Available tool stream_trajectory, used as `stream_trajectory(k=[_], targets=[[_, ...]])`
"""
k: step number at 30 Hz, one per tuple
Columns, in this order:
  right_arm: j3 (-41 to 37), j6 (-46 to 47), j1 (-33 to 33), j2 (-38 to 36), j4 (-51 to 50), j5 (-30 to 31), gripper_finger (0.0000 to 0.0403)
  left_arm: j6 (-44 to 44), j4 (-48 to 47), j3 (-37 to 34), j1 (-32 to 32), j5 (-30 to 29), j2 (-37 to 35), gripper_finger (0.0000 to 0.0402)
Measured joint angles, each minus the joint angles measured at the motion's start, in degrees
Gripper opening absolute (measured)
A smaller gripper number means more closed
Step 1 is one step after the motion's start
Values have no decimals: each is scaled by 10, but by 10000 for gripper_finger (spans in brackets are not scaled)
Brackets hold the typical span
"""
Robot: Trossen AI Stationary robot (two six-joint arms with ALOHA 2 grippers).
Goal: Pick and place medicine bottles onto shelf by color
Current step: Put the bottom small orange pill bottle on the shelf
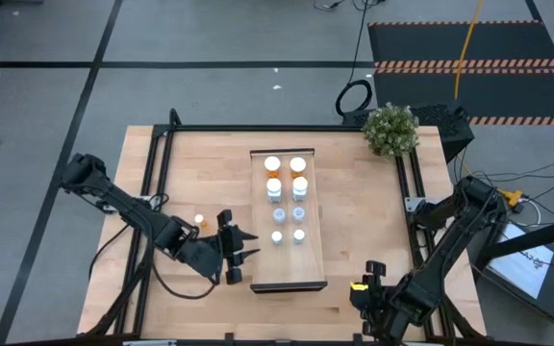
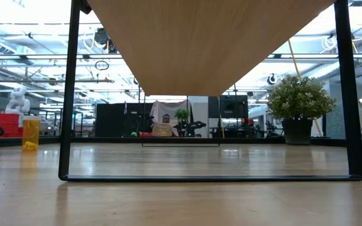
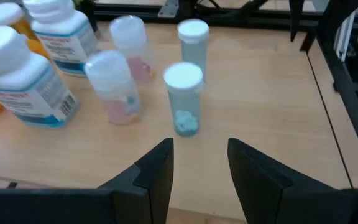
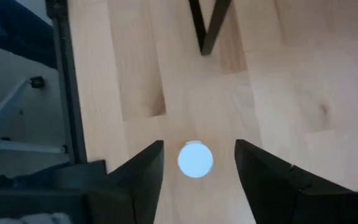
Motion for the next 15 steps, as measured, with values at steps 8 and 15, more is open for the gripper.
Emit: stream_trajectory(k=[8,15], targets=[[-53,-2,0,0,77,-24,231,21,-1,0,-7,0,6,154],[-77,21,0,0,86,-47,238,27,0,0,-7,-2,6,154]])
